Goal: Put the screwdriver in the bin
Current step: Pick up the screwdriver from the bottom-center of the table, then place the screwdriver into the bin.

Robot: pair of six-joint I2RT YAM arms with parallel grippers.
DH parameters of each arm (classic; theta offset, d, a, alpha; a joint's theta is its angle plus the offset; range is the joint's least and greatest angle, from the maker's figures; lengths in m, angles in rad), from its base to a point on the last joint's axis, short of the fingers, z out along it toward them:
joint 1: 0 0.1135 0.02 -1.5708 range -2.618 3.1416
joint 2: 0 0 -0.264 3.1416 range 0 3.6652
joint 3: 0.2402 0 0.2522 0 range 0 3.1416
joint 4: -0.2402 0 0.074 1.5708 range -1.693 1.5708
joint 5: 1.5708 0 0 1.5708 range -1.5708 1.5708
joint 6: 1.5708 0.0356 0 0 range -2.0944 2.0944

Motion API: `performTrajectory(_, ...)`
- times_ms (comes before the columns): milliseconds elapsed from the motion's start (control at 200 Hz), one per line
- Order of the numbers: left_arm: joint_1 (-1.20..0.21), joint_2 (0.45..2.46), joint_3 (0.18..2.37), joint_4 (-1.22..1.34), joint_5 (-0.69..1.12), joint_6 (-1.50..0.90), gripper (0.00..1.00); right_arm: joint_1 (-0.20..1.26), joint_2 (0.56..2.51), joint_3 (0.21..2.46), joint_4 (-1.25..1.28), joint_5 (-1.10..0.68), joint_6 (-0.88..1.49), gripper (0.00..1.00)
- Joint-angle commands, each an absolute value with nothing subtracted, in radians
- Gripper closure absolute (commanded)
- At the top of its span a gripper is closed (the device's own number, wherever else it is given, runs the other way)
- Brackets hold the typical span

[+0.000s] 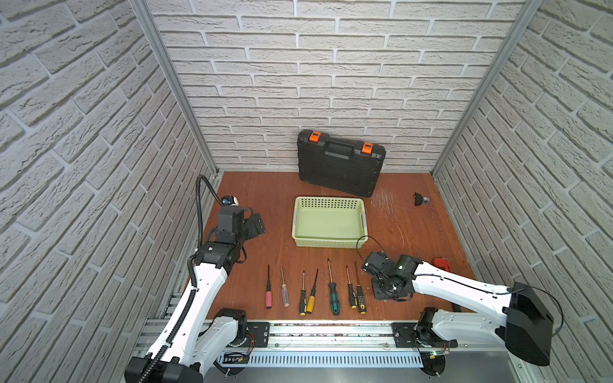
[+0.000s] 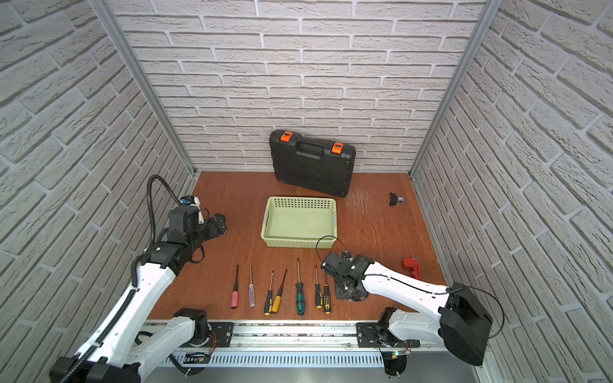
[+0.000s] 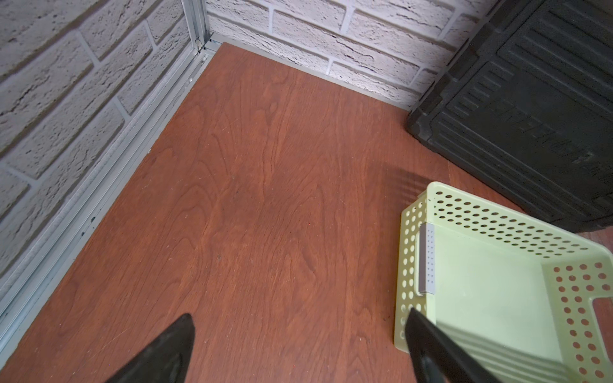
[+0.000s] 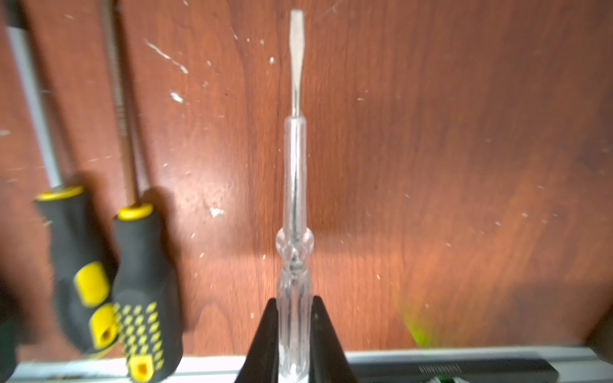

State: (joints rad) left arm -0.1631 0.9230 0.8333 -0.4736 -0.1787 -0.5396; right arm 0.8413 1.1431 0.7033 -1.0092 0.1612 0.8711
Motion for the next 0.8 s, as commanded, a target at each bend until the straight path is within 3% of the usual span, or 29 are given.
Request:
performTrajectory(0, -0.166, 0.909, 0.871, -0.471, -0.195, -0.555, 0.02, 0.839, 1.077, 0.764, -1.160, 0.171, 0.859, 0.94)
performTrajectory(255, -0.167, 0.899, 0.892, -0.496, -0.204, -0.564, 0.02, 0.827, 1.110, 1.031, -1.159, 0.181, 0.792, 0.95)
performTrajectory(505, -0.166, 0.880, 0.882, -0.510, -0.210, -0.563, 0.02, 0.655, 1.436, 1.332, -0.927, -0.040, 0.596, 0.94)
performTrajectory(660, -0.167, 0.851, 0.875, -0.528, -0.220, -0.558, 0.02, 0.575, 1.657, 1.550, -0.936, -0.135, 0.501, 0.95)
performTrajectory(795, -0.167, 0.828, 0.856, -0.531, -0.223, -0.564, 0.02, 0.517, 1.765, 1.594, -0.899, -0.217, 0.501, 0.95)
